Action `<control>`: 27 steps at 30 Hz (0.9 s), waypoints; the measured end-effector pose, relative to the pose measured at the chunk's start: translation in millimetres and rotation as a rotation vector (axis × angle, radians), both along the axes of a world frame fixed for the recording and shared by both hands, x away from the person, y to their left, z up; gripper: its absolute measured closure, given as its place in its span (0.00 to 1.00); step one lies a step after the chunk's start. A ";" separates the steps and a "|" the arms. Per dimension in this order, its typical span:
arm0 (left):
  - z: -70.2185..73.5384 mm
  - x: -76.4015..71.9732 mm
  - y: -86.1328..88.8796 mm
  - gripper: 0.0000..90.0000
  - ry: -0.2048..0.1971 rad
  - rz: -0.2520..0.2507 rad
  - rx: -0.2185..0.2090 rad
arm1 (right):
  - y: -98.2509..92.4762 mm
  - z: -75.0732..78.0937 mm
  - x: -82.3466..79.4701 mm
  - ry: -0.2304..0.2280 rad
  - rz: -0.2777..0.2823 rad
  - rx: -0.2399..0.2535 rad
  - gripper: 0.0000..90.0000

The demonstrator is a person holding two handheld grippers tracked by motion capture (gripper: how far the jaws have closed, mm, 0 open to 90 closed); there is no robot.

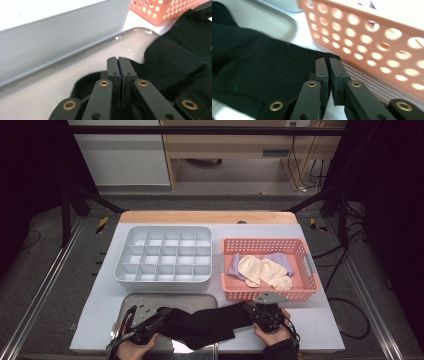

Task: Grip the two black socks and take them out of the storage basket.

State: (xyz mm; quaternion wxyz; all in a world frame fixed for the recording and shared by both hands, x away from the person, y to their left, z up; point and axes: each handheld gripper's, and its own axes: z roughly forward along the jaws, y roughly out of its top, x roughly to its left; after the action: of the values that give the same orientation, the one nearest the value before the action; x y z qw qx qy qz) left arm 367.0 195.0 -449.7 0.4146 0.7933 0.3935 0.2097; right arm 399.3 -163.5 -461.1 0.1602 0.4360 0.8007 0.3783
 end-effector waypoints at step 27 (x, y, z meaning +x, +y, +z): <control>-13.1 13.8 6.5 0.64 0.151 0.010 0.002 | -16.4 4.6 -9.2 0.024 -0.029 0.031 0.65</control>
State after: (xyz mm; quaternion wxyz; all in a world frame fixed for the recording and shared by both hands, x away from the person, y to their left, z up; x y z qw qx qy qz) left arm 380.8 201.6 -462.8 0.3819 0.8053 0.4273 0.1518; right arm 390.1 -179.9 -456.5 0.1494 0.4546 0.7901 0.3831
